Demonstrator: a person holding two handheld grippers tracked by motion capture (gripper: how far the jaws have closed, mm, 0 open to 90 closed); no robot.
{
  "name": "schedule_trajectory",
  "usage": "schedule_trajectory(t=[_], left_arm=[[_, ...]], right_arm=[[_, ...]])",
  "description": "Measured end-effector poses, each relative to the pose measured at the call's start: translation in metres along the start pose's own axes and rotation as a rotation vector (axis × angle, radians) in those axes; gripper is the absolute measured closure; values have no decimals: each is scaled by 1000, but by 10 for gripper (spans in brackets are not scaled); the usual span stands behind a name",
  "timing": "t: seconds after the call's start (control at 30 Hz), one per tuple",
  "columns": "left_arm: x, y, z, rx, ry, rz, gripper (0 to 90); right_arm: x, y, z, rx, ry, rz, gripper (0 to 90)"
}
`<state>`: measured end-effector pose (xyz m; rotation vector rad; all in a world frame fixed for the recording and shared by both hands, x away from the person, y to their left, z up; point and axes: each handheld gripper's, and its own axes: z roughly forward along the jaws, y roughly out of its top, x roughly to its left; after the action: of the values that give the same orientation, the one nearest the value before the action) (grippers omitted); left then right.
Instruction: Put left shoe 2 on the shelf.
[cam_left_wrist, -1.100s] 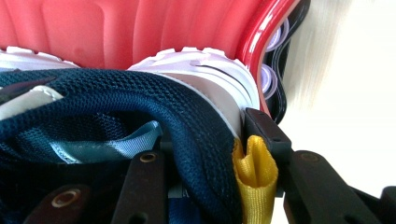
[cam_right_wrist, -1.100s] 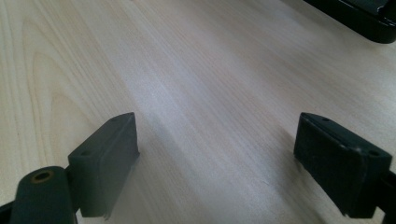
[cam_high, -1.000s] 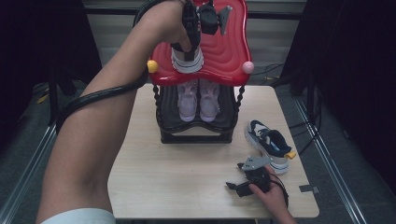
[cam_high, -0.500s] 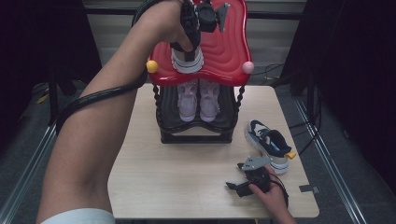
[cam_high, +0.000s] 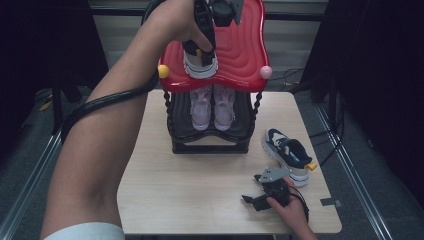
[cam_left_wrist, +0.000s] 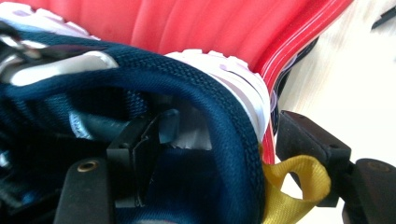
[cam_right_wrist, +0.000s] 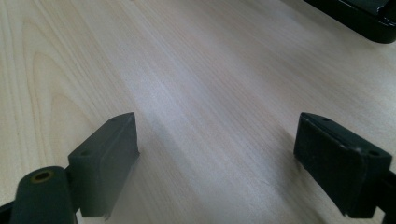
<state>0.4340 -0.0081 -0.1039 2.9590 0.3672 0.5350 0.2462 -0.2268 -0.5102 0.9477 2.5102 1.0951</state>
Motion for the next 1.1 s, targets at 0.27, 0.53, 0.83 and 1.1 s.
schedule_trajectory(t=[0.27,0.53,0.83,1.1], left_arm=[[1,-5,-12,-6,-6,-44,253],[2,-16,-28,-42,-38,-88,239],[2,-31,-37,-56,-53,-111,233],[0,-51,-38,-32,-66,-138,225]], right_arm=[[0,0,0,-2,0,-1,131],[0,0,0,-2,-1,-1,132],[0,0,0,-2,-1,-1,131],[0,0,0,-2,-1,0,132]])
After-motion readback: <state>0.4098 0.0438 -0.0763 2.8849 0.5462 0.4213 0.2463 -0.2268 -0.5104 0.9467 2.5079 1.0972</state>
